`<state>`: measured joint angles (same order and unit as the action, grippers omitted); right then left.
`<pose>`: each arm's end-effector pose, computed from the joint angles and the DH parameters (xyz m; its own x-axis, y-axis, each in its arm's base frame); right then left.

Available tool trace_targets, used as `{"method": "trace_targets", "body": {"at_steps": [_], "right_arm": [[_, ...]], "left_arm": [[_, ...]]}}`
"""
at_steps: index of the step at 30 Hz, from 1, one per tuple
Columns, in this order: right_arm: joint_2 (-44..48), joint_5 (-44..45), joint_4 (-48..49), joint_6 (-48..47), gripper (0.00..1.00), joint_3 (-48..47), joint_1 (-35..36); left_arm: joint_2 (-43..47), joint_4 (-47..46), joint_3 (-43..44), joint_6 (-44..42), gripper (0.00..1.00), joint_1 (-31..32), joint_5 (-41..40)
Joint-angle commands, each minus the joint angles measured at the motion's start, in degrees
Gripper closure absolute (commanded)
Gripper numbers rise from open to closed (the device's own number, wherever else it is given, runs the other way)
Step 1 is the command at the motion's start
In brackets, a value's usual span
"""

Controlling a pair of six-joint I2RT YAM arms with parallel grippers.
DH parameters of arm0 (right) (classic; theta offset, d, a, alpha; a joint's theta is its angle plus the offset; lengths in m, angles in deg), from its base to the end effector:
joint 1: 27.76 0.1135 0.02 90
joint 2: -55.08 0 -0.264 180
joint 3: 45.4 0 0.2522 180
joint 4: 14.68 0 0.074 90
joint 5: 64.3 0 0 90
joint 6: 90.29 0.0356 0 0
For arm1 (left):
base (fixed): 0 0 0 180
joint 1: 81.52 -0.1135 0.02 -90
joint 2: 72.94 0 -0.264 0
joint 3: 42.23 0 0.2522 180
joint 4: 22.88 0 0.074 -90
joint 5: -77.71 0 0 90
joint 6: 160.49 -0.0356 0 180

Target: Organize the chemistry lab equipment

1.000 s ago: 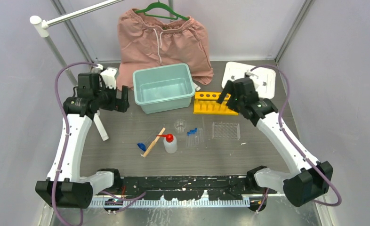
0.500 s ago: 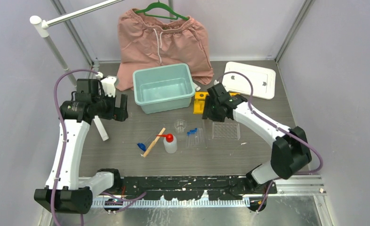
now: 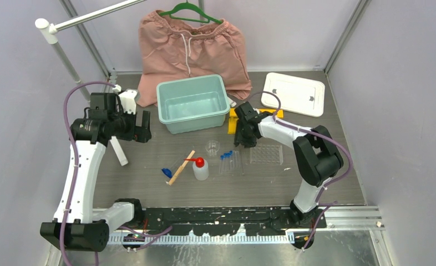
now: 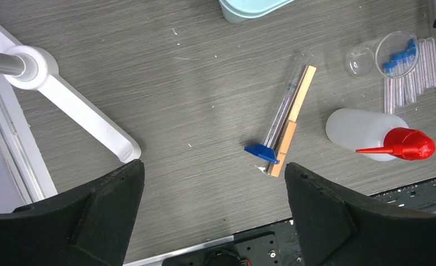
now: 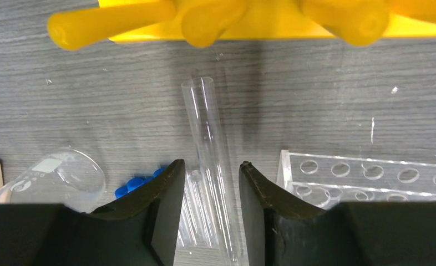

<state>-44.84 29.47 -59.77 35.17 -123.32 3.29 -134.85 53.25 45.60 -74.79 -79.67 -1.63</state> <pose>0.2942 0.1744 0.1782 -0.9286 0.1166 -0.3522 0.0565 0.9827 0.1765 0.1920 -0.0128 0.3729 -0.7546 0.0981 -0.6488 0.2072 0.9738 -0.0938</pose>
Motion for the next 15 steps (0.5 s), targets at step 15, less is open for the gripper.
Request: {"method": "trace_targets", "body": {"at_steps": [15], "right_arm": [[-2.4, 7.6, 5.4, 0.0, 0.72, -1.5, 3.5]], "left_arm": [[2.3, -0.3, 2.7, -1.4, 0.02, -0.2, 3.0]]}}
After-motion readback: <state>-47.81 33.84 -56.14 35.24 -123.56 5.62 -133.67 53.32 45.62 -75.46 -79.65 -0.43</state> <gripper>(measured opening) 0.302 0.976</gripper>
